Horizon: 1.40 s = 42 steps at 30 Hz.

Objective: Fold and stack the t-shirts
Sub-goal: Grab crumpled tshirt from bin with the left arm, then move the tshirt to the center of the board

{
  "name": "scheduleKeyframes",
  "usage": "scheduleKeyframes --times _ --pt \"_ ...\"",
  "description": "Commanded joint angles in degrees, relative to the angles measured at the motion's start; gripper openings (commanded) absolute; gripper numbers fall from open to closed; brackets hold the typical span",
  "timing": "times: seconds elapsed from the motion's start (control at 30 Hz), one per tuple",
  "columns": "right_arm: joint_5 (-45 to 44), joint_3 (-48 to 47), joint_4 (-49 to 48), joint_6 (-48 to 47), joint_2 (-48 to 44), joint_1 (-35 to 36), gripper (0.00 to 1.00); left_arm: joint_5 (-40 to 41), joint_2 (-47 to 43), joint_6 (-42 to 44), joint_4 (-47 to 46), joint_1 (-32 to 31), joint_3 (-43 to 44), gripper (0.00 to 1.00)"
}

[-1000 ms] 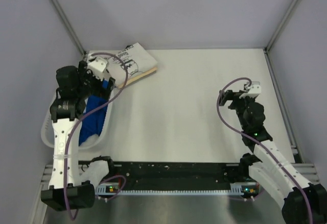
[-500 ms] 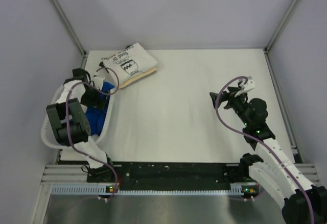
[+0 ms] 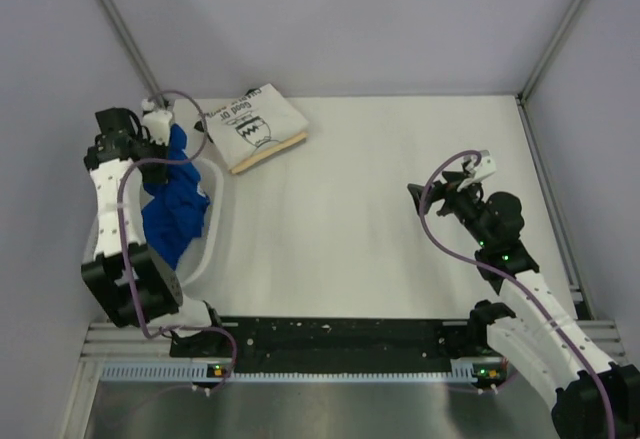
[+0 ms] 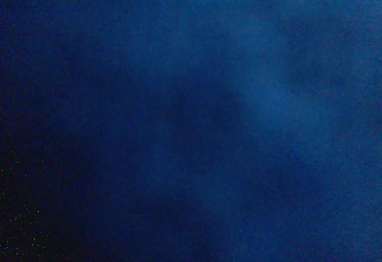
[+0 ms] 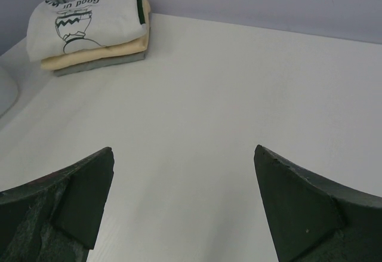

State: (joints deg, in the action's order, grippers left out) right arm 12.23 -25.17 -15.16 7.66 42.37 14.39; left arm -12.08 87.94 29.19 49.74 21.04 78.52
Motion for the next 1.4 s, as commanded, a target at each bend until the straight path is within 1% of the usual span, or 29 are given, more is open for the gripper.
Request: scheduleKeyframes --times 0.0,0.13,0.2,0.23,0.3,0.37,0.4,0.47,0.57,0.63,0.73,0.83,0.87,0.9,0.93,0.97,1.03,1.1,1.13,1.17,1.2,1.23,1.37 --pt "2.6 -3.0 -3.3 0.3 -0.7 -0.1 0.98 -3.8 -15.2 -1.4 -1.0 0.0 12.6 0.00" --pt "6.3 -5.5 -4.4 3.0 -0.9 -0.1 0.98 -19.2 -18.8 -3.8 4.2 -2.0 26.3 0.00" --pt "8.7 -7.5 -4.9 4.0 -0.7 -0.2 0.98 -24.7 -19.8 -6.3 4.3 -6.0 29.6 0.00" --pt "9.8 -8.5 -4.9 4.5 -0.6 -0.1 0.99 -26.3 -20.2 -6.7 4.4 -9.4 30.4 0.00" --pt "12.3 -10.7 -4.0 5.1 -0.5 -0.1 0.99 -25.2 -20.4 -7.3 4.8 -18.6 31.1 0.00" --pt "15.3 -13.1 -2.2 5.2 -0.2 -0.1 0.99 -26.0 -19.0 -7.9 6.4 -27.6 31.0 0.00" --pt "16.9 -14.0 -1.0 5.2 -0.2 -0.1 0.99 -26.9 -18.1 -8.9 6.9 -30.9 30.7 0.00" --pt "19.8 -16.0 1.9 4.6 0.3 -0.1 0.99 -28.7 -15.4 -11.0 7.1 -35.7 29.9 0.00" --pt "21.4 -17.9 7.2 3.0 1.0 -0.1 0.99 -27.1 -9.7 -11.9 6.4 -41.2 28.2 0.00" --pt "21.6 -18.8 10.4 1.9 1.7 -0.1 0.99 -26.2 -5.2 -12.1 6.3 -43.4 28.4 0.00" --pt "21.8 -19.1 14.0 0.5 3.1 -0.1 0.99 -26.6 2.6 -13.6 5.2 -44.8 29.5 0.00" --pt "22.0 -19.7 18.1 -1.5 5.5 -0.1 0.97 -25.6 12.9 -14.3 4.8 -45.0 33.1 0.00" --pt "22.5 -19.9 19.1 -2.0 6.3 -0.1 0.96 -25.4 16.6 -14.1 4.8 -45.0 34.7 0.08" --pt "23.8 -20.0 19.6 -2.3 7.2 -0.1 0.94 -24.4 19.8 -14.0 4.8 -45.0 36.7 0.18" --pt "25.4 -19.9 19.6 -2.1 7.8 0.1 0.92 -22.7 23.3 -14.2 4.6 -44.9 38.5 0.29" --pt "26.4 -19.7 19.4 -2.2 8.4 0.5 0.90 -21.2 26.5 -14.1 4.8 -44.9 40.8 0.37" --pt "25.8 -19.6 20.1 -4.0 9.6 3.1 0.87 -17.1 31.0 -14.2 4.8 -44.1 44.9 0.57" --pt "19.2 -20.2 24.7 -10.4 11.3 8.4 0.87 -15.0 32.7 -14.9 4.0 -42.6 46.9 0.70" --pt "15.2 -20.8 27.5 -13.3 12.9 11.5 0.87 -15.3 32.0 -15.6 3.4 -41.5 46.4 0.91" --pt "11.3 -21.3 30.1 -15.2 14.7 14.9 0.87 -15.9 30.9 -16.1 2.7 -40.5 45.6 0.99" --pt "7.8 -21.7 32.4 -16.1 17.1 18.9 0.87 -16.6 29.1 -16.0 1.9 -39.6 43.9 0.99" --pt "5.4 -22.0 33.5 -16.4 19.6 21.3 0.86 -17.3 27.0 -15.9 1.1 -38.5 42.0 0.99" --pt "0.3 -23.2 30.8 -12.2 28.0 26.4 0.79 -17.9 17.6 -14.3 -1.1 -34.2 34.1 0.99"
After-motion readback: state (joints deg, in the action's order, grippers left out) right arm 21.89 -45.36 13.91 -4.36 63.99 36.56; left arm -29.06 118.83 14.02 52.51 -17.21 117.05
